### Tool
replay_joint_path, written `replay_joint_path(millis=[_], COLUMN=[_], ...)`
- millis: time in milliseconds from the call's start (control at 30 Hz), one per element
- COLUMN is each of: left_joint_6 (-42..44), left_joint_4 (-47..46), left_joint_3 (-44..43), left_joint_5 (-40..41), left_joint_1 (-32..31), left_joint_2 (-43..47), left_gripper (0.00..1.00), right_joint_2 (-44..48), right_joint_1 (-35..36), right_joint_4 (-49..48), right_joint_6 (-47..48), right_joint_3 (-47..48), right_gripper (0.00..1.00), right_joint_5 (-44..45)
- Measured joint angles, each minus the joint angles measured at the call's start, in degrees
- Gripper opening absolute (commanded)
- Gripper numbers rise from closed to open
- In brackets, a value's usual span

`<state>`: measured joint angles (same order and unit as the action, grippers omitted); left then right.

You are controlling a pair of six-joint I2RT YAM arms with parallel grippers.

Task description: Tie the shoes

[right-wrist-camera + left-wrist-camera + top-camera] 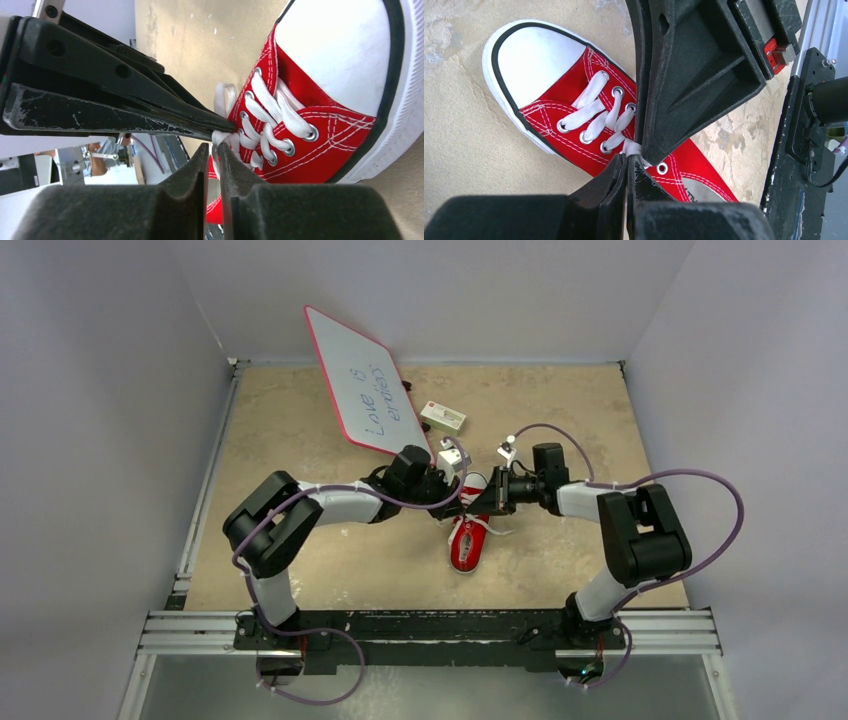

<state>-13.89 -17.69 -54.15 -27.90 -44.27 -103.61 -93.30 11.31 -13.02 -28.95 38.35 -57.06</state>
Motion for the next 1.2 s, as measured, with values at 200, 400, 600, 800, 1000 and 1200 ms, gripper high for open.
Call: replay_joint_path(millis=[200,400,600,800,1000,1200], left_joint_6=[-0.68,-2.01,-3.65,-7.45,-11.45,-12.76], left_joint_4=[-1.09,-1.79,-3.45,-9.27,-17.79,-23.15], left_joint_3=[-0.07,-0.07,-0.04,1.01,4.11,6.43], left_joint_5=[-0.72,-1.05,-1.07,-2.36,-3.1,-3.19], left_joint_1=[0.09,0.57,0.81,1.4,1.6,1.88], left_joint_2=[-0.76,-0.87,-1.29,-3.08,-4.96,-4.98], left_gripper=[0.0,0.0,0.0,0.0,0.0,0.0], right_joint_2=[0.48,0.48,0.48,0.04,-0.44,0.39], right_joint_1=[0.48,0.63,0.63,0.94,1.27,2.21], right_joint_4=[-8.59,-16.39,-19.08,-19.76,-12.35,-0.81], right_joint_6=[-7.04,-13.57,-16.63,-17.29,-13.2,-6.54], right_joint_3=[-2.75,-5.05,-5.7,-5.66,-2.8,2.64], right_gripper=[0.22,0.2,0.22,0.25,0.35,0.39], right_joint_5=[-0.81,-0.98,-0.87,-0.81,-0.7,-0.02])
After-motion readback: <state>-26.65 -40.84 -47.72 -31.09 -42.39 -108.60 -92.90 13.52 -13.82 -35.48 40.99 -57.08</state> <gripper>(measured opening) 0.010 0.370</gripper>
